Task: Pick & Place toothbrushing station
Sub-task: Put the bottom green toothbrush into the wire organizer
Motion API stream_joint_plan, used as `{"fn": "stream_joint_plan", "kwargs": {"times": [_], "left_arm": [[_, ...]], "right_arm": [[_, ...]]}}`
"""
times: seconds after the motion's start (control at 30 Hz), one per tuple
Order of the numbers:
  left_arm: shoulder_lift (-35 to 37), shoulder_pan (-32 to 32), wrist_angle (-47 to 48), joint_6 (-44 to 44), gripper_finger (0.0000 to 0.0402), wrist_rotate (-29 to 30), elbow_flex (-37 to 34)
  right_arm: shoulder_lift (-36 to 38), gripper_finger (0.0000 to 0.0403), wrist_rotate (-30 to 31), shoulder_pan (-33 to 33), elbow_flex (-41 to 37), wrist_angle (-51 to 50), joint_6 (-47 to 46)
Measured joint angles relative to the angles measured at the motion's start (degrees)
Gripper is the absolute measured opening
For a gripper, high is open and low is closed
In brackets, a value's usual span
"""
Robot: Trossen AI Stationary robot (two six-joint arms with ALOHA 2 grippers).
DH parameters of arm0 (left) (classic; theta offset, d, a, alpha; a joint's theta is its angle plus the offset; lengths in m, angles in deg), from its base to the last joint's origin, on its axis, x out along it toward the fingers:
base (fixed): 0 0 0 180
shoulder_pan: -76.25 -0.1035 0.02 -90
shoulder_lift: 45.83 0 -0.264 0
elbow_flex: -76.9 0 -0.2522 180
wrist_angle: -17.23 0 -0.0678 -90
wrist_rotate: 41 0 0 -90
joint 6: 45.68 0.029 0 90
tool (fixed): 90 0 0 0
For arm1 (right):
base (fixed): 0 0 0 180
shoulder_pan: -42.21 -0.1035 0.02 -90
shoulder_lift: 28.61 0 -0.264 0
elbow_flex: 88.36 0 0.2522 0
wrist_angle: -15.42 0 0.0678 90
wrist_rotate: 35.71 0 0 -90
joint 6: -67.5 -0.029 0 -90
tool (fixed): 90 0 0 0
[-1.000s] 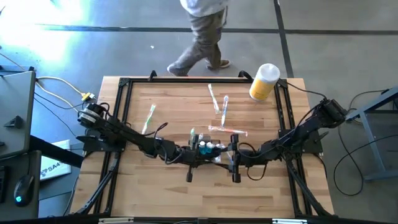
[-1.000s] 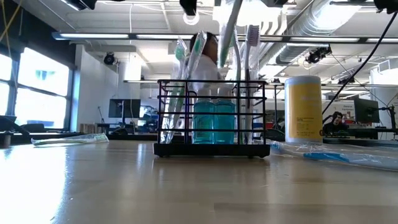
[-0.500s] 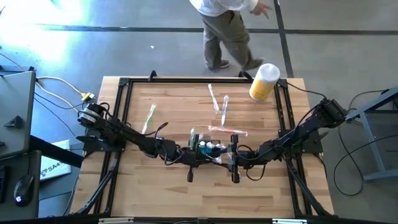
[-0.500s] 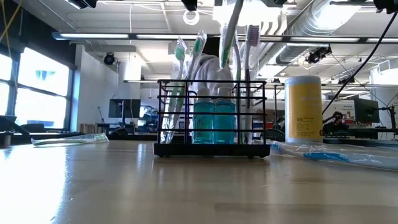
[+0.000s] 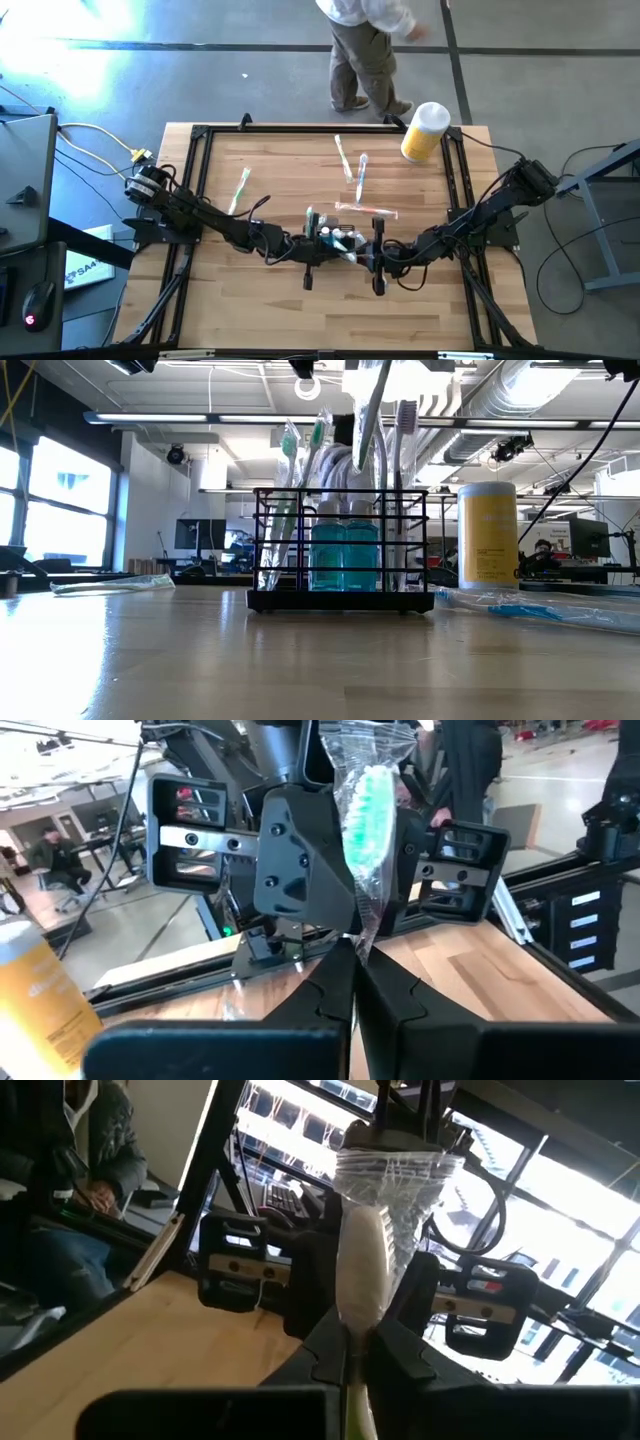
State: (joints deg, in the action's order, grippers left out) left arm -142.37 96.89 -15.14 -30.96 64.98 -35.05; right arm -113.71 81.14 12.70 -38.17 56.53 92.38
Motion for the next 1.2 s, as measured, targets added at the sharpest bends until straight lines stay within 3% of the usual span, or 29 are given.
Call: {"fn": "stream_joint_plan", "kwargs": {"times": [0.2, 0.33, 0.47, 0.7, 0.9, 1.0, 1.2], "left_arm": [[0.0, 1.2, 0.5, -3.1, 0.0056, -2.1, 0.0], [0.3, 1.3, 0.7, -2.6, 0.0108, 2.8, 0.0], [0.6, 1.3, 1.7, -2.6, 0.014, 3.7, 0.0], [0.6, 3.2, 1.8, -1.2, 0.015, 4.1, 0.0], [0.6, 6.0, 5.7, -1.5, 0.0151, 4.5, 0.0], [0.6, 7.4, 7.4, -1.5, 0.0151, 7.8, 0.0], [0.6, 10.2, 7.3, 2.6, 0.0151, 21.7, 0.0]], "right_arm": [[0.0, 0.0011, -0.3, 0.0, 0.0, 0.2, 0.6], [0.0, 0.001, 0.7, -0.8, 0.0, 0.0, -1.1], [0.8, 0.001, 1.5, -4.1, 0.0, -0.6, -1.6], [6.4, 0.001, 5.9, -12.1, 0.0, -4.9, -2.0], [8.2, 0.0009, 14.8, -13.7, 0.0, -9.7, -7.2], [8.2, 0.0009, 14.9, -11.6, 0.0, -9.8, -11.2], [8.1, 0.0009, 14.6, -7.0, 0.0, -11.9, -16.2]]}}
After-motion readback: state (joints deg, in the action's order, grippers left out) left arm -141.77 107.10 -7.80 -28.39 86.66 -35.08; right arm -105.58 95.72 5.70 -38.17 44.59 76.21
